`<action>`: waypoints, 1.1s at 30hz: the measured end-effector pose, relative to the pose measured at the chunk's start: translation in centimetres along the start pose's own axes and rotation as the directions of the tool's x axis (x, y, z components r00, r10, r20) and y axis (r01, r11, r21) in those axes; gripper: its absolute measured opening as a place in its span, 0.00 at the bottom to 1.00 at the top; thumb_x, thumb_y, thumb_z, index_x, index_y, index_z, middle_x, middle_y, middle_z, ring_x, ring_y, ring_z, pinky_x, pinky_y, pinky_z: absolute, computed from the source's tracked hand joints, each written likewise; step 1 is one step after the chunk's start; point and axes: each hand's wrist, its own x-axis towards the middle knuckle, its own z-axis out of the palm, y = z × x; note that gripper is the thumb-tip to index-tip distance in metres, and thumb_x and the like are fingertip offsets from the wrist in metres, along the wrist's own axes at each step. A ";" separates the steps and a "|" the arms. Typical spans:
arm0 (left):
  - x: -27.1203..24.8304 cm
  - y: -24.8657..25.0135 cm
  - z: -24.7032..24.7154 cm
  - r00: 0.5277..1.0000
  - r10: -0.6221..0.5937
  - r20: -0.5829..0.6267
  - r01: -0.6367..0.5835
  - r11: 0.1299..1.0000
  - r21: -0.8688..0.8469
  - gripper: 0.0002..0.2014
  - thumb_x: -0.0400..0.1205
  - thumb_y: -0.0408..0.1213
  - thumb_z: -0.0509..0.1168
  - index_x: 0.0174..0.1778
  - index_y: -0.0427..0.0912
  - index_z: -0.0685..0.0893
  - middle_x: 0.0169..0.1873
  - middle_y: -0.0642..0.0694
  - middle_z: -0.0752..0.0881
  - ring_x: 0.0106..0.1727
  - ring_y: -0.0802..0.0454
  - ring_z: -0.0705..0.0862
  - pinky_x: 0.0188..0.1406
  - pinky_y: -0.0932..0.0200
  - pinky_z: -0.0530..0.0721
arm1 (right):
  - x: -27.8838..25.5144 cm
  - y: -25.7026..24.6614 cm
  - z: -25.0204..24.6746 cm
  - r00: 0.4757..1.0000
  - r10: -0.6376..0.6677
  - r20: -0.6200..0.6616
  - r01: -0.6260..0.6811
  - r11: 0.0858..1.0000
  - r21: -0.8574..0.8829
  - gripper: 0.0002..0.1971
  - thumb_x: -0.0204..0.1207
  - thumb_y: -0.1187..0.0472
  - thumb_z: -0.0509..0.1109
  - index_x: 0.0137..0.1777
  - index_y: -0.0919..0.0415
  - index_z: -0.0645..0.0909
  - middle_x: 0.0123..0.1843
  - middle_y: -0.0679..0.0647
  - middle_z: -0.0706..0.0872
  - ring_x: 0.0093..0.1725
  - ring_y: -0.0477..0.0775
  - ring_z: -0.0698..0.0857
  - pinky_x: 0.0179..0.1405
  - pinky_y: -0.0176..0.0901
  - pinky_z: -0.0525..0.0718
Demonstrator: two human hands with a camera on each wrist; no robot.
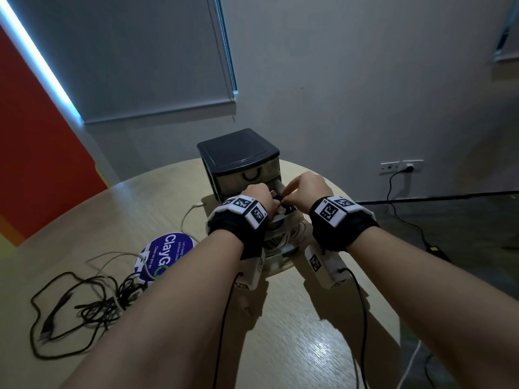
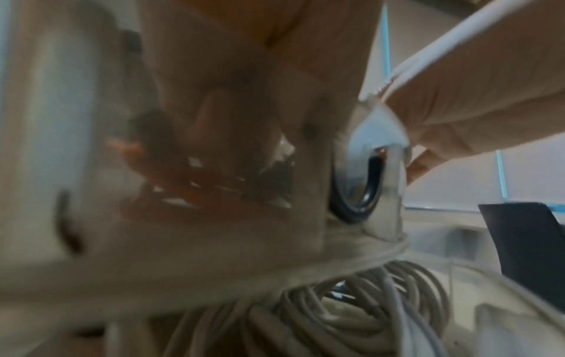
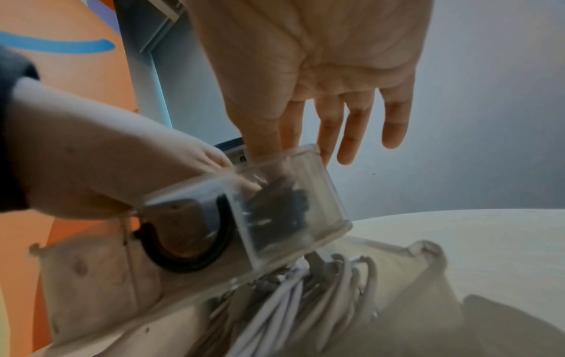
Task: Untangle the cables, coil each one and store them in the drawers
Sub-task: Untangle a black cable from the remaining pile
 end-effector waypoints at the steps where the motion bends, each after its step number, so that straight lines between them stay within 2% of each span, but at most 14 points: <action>1: -0.1 -0.2 -0.1 1.000 0.005 -0.018 -0.005 1.000 -0.030 0.12 0.81 0.43 0.64 0.47 0.36 0.83 0.48 0.38 0.85 0.45 0.41 0.83 0.37 0.57 0.73 | 0.1 0.1 0.1 1.000 -0.009 -0.013 0.009 1.000 0.007 0.09 0.68 0.59 0.75 0.48 0.50 0.89 0.53 0.55 0.88 0.60 0.59 0.80 0.56 0.50 0.81; 4: -0.5 -0.8 -0.3 0.998 0.010 -0.065 -0.017 0.993 -0.116 0.13 0.80 0.44 0.63 0.45 0.35 0.82 0.43 0.39 0.84 0.42 0.42 0.82 0.36 0.57 0.75 | 0.1 0.4 0.3 0.999 -0.022 -0.027 0.023 0.999 0.041 0.09 0.68 0.57 0.76 0.49 0.47 0.88 0.56 0.53 0.87 0.62 0.58 0.79 0.60 0.52 0.80; 8: -0.7 -1.4 -0.4 0.995 0.027 -0.099 -0.045 0.983 -0.181 0.15 0.81 0.43 0.61 0.50 0.32 0.82 0.49 0.36 0.85 0.48 0.39 0.84 0.40 0.55 0.78 | 0.2 0.3 0.3 0.999 -0.025 -0.020 0.028 0.990 0.140 0.09 0.68 0.59 0.77 0.44 0.46 0.82 0.54 0.51 0.87 0.60 0.55 0.81 0.59 0.51 0.80; 13: -0.8 -1.9 -0.6 0.991 0.046 -0.125 -0.078 0.960 -0.270 0.17 0.83 0.42 0.58 0.55 0.30 0.80 0.53 0.33 0.84 0.53 0.37 0.82 0.43 0.55 0.75 | -0.1 0.4 -0.1 0.999 -0.039 -0.016 0.042 0.976 0.214 0.12 0.74 0.56 0.73 0.56 0.59 0.86 0.57 0.55 0.88 0.60 0.55 0.84 0.60 0.45 0.79; 17: -0.9 -2.2 -1.3 0.987 0.019 -0.158 -0.074 0.932 -0.354 0.19 0.85 0.39 0.54 0.57 0.24 0.78 0.57 0.28 0.81 0.59 0.33 0.79 0.51 0.53 0.75 | -0.4 0.3 -0.6 0.998 -0.025 0.060 0.014 0.983 0.182 0.12 0.79 0.58 0.67 0.60 0.57 0.86 0.60 0.56 0.87 0.63 0.56 0.82 0.60 0.42 0.76; 19: -0.7 -2.5 -1.6 0.987 0.014 -0.163 -0.075 0.925 -0.373 0.19 0.85 0.39 0.54 0.55 0.23 0.79 0.56 0.26 0.82 0.58 0.31 0.79 0.52 0.50 0.76 | -0.5 0.2 -0.7 0.995 -0.034 0.091 0.018 0.985 0.172 0.12 0.80 0.55 0.65 0.56 0.57 0.87 0.53 0.56 0.89 0.57 0.56 0.83 0.54 0.41 0.77; 20: -0.7 -2.6 -1.7 0.987 0.020 -0.159 -0.077 0.929 -0.363 0.19 0.85 0.38 0.54 0.54 0.23 0.80 0.55 0.26 0.82 0.57 0.31 0.80 0.51 0.50 0.76 | -0.6 0.1 -0.8 0.994 -0.026 0.103 0.007 0.984 0.177 0.13 0.81 0.52 0.63 0.49 0.58 0.87 0.43 0.56 0.88 0.49 0.56 0.83 0.45 0.41 0.77; 22: -0.8 -2.7 -1.7 0.990 0.034 -0.139 -0.080 0.939 -0.335 0.19 0.85 0.38 0.54 0.53 0.23 0.80 0.54 0.27 0.83 0.56 0.32 0.80 0.49 0.51 0.76 | -0.7 -0.4 -0.6 0.994 0.033 0.107 -0.056 0.974 0.218 0.20 0.83 0.49 0.60 0.34 0.60 0.81 0.29 0.54 0.77 0.35 0.54 0.75 0.32 0.42 0.70; 25: -1.0 -2.8 -1.4 0.994 0.032 -0.103 -0.064 0.943 -0.326 0.18 0.85 0.38 0.54 0.55 0.25 0.80 0.54 0.28 0.83 0.57 0.33 0.81 0.50 0.51 0.77 | -0.4 -0.6 -0.3 0.991 0.068 0.112 -0.096 0.957 0.274 0.26 0.81 0.46 0.58 0.42 0.69 0.85 0.36 0.62 0.80 0.44 0.62 0.78 0.43 0.47 0.73; 27: -1.0 -2.7 -1.4 0.998 0.025 -0.065 -0.046 0.934 -0.354 0.18 0.85 0.39 0.53 0.55 0.26 0.80 0.51 0.31 0.84 0.53 0.34 0.82 0.46 0.52 0.78 | -0.6 -0.8 -0.2 0.988 0.057 0.144 -0.090 0.968 0.234 0.27 0.81 0.44 0.59 0.31 0.67 0.78 0.29 0.58 0.75 0.37 0.60 0.74 0.38 0.45 0.69; 28: -1.1 -2.7 -1.5 0.999 0.027 -0.045 -0.042 0.925 -0.378 0.18 0.85 0.39 0.53 0.51 0.27 0.81 0.45 0.33 0.83 0.46 0.37 0.81 0.39 0.54 0.77 | -0.7 -1.0 -0.2 0.985 0.060 0.160 -0.092 0.975 0.202 0.27 0.81 0.44 0.59 0.27 0.63 0.72 0.26 0.55 0.70 0.33 0.57 0.71 0.34 0.45 0.65; 30: -1.2 -2.4 -1.5 1.000 0.012 -0.015 -0.017 0.898 -0.439 0.17 0.86 0.39 0.53 0.36 0.34 0.77 0.31 0.41 0.77 0.31 0.47 0.75 0.25 0.58 0.70 | -0.7 -1.2 -0.2 0.981 0.075 0.178 -0.105 0.980 0.166 0.26 0.82 0.47 0.59 0.25 0.60 0.67 0.25 0.53 0.68 0.32 0.56 0.67 0.30 0.44 0.62; 31: -1.3 -2.3 -1.6 1.000 -0.007 -0.005 0.004 0.883 -0.470 0.17 0.86 0.39 0.52 0.31 0.38 0.73 0.27 0.44 0.74 0.27 0.50 0.73 0.22 0.59 0.67 | -0.6 -1.3 -0.2 0.980 0.081 0.182 -0.111 0.981 0.157 0.24 0.83 0.50 0.59 0.25 0.60 0.66 0.25 0.53 0.68 0.31 0.55 0.67 0.28 0.43 0.61; 33: -1.6 -2.1 -1.6 0.999 -0.028 0.022 0.036 0.863 -0.504 0.18 0.86 0.38 0.52 0.29 0.40 0.71 0.24 0.46 0.72 0.22 0.53 0.74 0.18 0.63 0.67 | -0.5 -1.3 -0.2 0.979 0.094 0.183 -0.122 0.981 0.149 0.22 0.83 0.56 0.59 0.26 0.60 0.65 0.26 0.53 0.68 0.28 0.52 0.66 0.25 0.42 0.60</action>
